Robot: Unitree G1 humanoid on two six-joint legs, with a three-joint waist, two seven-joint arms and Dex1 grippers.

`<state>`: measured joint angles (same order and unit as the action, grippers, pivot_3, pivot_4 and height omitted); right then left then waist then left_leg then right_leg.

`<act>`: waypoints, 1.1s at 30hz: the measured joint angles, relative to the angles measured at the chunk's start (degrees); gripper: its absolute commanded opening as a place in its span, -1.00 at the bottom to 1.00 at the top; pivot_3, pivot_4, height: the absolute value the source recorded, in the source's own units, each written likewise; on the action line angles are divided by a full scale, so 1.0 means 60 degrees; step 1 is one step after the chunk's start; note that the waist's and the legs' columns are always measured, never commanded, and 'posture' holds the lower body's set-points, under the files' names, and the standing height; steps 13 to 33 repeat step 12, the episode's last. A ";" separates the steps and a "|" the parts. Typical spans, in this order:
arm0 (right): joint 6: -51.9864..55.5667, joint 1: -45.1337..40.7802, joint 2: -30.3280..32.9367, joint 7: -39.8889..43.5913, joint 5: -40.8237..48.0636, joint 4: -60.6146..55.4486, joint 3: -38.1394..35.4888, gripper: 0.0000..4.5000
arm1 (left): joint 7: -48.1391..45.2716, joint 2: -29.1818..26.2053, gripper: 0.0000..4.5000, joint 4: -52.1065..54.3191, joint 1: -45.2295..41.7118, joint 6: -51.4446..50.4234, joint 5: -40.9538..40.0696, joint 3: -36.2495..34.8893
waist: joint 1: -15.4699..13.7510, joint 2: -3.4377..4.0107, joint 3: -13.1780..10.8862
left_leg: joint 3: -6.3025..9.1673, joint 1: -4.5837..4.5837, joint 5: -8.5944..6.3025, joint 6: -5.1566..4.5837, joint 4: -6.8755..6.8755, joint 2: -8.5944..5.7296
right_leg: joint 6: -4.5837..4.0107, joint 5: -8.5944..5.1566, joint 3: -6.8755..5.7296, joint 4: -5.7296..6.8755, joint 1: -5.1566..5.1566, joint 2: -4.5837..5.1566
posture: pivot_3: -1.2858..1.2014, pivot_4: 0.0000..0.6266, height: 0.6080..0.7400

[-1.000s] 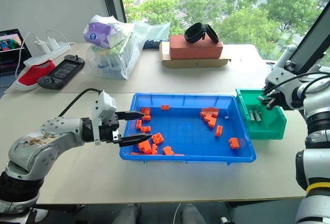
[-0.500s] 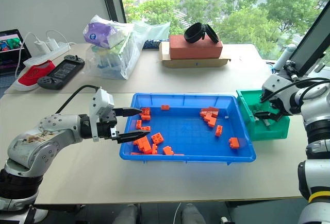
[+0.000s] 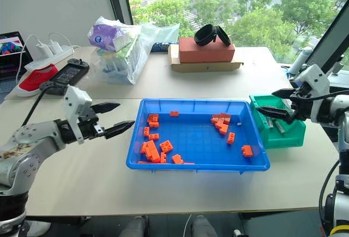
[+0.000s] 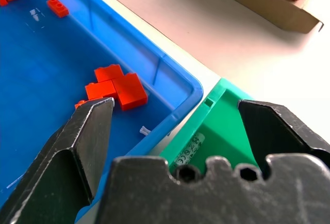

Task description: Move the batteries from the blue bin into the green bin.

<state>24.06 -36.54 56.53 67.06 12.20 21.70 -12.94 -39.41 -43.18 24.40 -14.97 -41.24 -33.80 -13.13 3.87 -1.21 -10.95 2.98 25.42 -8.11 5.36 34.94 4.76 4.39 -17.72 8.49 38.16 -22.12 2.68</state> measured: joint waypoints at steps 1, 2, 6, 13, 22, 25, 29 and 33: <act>0.0014 0.0102 0.0000 -0.0106 0.0057 -0.0003 -0.0019 0.99 | 0.0105 0.0074 1.00 0.0000 0.0184 0.0123 0.0109 -0.0065 | -0.0001 0.0000 0.0000 | -0.0004 0.0000 0.0000 0.0000 0.0001 -0.0001 | 0.0000 0.0000 0.0002 0.0003 -0.0001 0.0001 | 0.03 -0.52 1.00; 0.0064 0.0182 0.0000 -0.0185 0.0085 -0.0016 -0.0020 0.99 | 0.0227 0.0169 1.00 0.0009 0.0346 0.0286 0.0197 -0.0162 | -0.0002 0.0000 0.0000 | -0.0002 -0.0001 0.0000 0.0000 0.0001 0.0000 | 0.0000 0.0000 0.0002 0.0002 0.0000 0.0000 | 0.03 -0.52 1.00; 0.0148 0.0128 -0.0001 -0.0478 0.0105 0.0128 -0.0005 0.99 | 0.0544 0.0415 1.00 0.0014 0.0455 0.0555 0.0372 -0.0278 | 0.0000 0.0000 0.0000 | -0.0003 -0.0001 0.0001 0.0001 0.0001 0.0000 | 0.0000 0.0000 0.0002 0.0003 0.0000 0.0000 | 0.03 -0.52 1.00; -0.0063 -0.0438 -0.0416 -0.1212 -0.0095 0.1135 0.0348 0.99 | 0.0856 0.0583 1.00 -0.0082 0.0303 0.0765 0.0611 -0.0234 | 0.0028 -0.0001 0.0000 | -0.0002 -0.0004 0.0003 0.0003 -0.0001 -0.0001 | -0.0001 0.0001 0.0003 0.0006 -0.0001 -0.0001 | 0.03 -0.52 1.00; -0.0063 -0.0438 -0.0416 -0.1212 -0.0095 0.1135 0.0348 0.99 | 0.0856 0.0583 1.00 -0.0082 0.0303 0.0765 0.0611 -0.0234 | 0.0028 -0.0001 0.0000 | -0.0002 -0.0004 0.0003 0.0003 -0.0001 -0.0001 | -0.0001 0.0001 0.0003 0.0006 -0.0001 -0.0001 | 0.03 -0.52 1.00; -0.0063 -0.0438 -0.0416 -0.1212 -0.0095 0.1135 0.0348 0.99 | 0.0856 0.0583 1.00 -0.0082 0.0303 0.0765 0.0611 -0.0234 | 0.0028 -0.0001 0.0000 | -0.0002 -0.0004 0.0003 0.0003 -0.0001 -0.0001 | -0.0001 0.0001 0.0003 0.0006 -0.0001 -0.0001 | 0.03 -0.52 1.00; -0.0063 -0.0438 -0.0416 -0.1212 -0.0095 0.1135 0.0348 0.99 | 0.0856 0.0583 1.00 -0.0082 0.0303 0.0765 0.0611 -0.0234 | 0.0028 -0.0001 0.0000 | -0.0002 -0.0004 0.0003 0.0003 -0.0001 -0.0001 | -0.0001 0.0001 0.0003 0.0006 -0.0001 -0.0001 | 0.03 -0.52 1.00; -0.0063 -0.0438 -0.0416 -0.1212 -0.0095 0.1135 0.0348 0.99 | 0.0856 0.0583 1.00 -0.0082 0.0303 0.0765 0.0611 -0.0234 | 0.0028 -0.0001 0.0000 | -0.0002 -0.0004 0.0003 0.0003 -0.0001 -0.0001 | -0.0001 0.0001 0.0003 0.0006 -0.0001 -0.0001 | 0.03 -0.52 1.00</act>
